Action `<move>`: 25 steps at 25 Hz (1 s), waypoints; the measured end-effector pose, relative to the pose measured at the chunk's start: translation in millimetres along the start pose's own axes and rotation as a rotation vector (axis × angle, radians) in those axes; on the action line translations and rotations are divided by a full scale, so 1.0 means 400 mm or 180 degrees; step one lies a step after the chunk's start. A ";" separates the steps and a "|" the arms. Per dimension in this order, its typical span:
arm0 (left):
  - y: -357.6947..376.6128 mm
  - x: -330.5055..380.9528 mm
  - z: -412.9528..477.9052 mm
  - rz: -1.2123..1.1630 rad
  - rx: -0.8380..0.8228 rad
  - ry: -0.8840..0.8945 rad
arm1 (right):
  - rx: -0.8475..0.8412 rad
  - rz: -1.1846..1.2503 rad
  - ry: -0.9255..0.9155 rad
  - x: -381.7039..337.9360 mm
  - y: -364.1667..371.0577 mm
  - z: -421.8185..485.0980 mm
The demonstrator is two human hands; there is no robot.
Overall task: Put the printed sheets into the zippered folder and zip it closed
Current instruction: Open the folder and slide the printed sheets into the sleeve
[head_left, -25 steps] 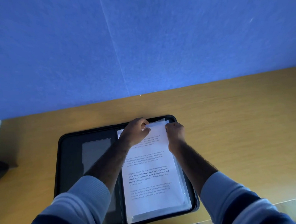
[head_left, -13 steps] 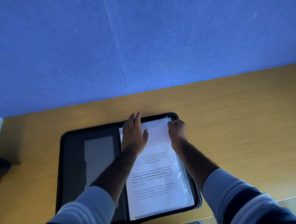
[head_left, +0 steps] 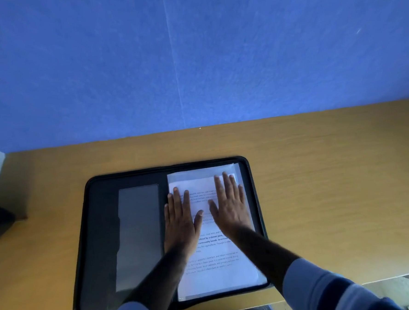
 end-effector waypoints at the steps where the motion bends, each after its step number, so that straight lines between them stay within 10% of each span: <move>1: 0.003 -0.002 0.000 0.0044 -0.0024 -0.0019 | -0.0166 -0.0167 -0.0098 0.007 0.027 -0.025; 25: -0.026 -0.170 -0.207 0.0544 -0.0303 0.0449 | -0.0320 -0.0763 0.0098 0.163 0.055 -0.324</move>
Point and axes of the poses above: each hand's wrist, its own z-axis towards the middle knuckle, its own y-axis out of the palm, x = y × z, the point moved 2 cm from there along z, towards the middle knuckle, and after that the axes turned 1 degree about z, right-handed, at the moved point
